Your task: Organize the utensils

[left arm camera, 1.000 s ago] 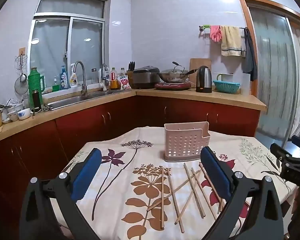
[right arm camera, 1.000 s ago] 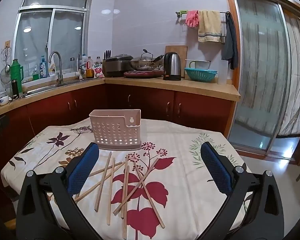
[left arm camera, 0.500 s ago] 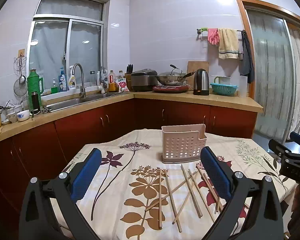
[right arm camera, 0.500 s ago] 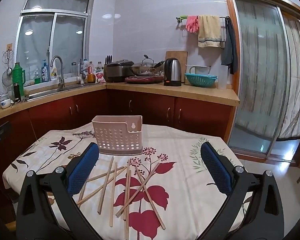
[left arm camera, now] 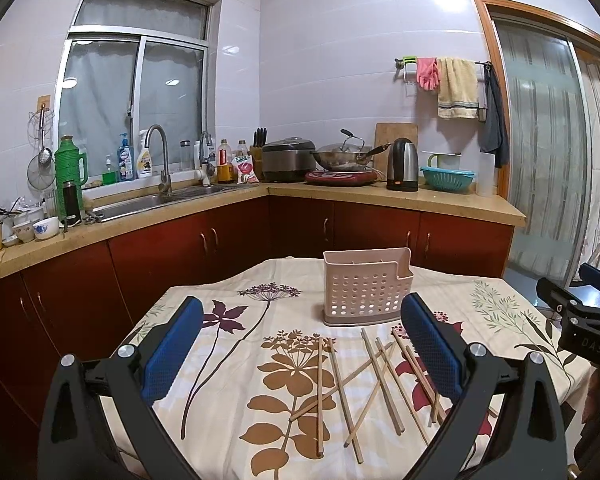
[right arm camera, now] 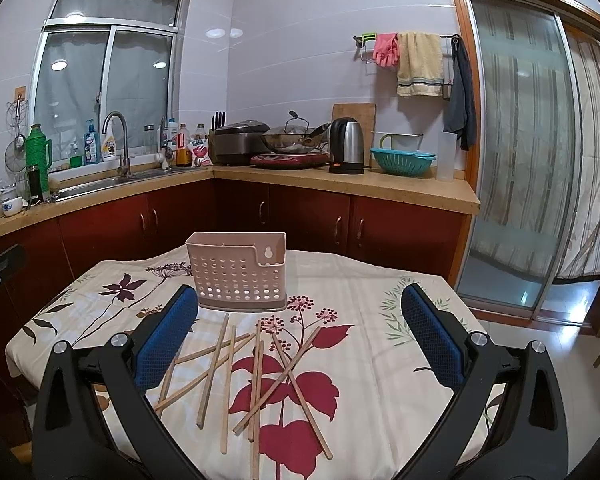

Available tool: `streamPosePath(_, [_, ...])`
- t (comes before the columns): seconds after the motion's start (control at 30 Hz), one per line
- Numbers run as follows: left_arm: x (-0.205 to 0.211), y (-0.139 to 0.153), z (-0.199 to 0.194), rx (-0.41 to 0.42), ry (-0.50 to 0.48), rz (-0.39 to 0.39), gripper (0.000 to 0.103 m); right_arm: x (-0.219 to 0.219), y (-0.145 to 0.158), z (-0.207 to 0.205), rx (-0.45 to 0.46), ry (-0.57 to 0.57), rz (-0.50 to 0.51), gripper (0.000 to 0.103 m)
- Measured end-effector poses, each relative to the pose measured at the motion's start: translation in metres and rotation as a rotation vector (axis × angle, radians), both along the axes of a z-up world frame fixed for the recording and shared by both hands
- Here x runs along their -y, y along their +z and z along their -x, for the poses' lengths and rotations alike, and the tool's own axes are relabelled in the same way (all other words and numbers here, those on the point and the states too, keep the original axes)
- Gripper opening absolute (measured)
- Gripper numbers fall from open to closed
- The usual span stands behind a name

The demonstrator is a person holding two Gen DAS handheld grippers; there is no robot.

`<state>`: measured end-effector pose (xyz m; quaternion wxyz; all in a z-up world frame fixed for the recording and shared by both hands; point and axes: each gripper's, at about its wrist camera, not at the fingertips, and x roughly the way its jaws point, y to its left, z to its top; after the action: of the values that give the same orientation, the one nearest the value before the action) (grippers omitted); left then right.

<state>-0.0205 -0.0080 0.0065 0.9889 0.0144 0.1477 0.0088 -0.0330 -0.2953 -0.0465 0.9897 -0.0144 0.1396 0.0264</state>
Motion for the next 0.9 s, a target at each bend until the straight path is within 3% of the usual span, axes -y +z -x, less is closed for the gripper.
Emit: streamPosePath(0.9, [-0.0004, 0.0006, 0.0003, -0.001, 0.001, 0.0, 0.096, -0.0034, -0.0021, -0.0005, -0.001, 0.003, 0.004, 0.099])
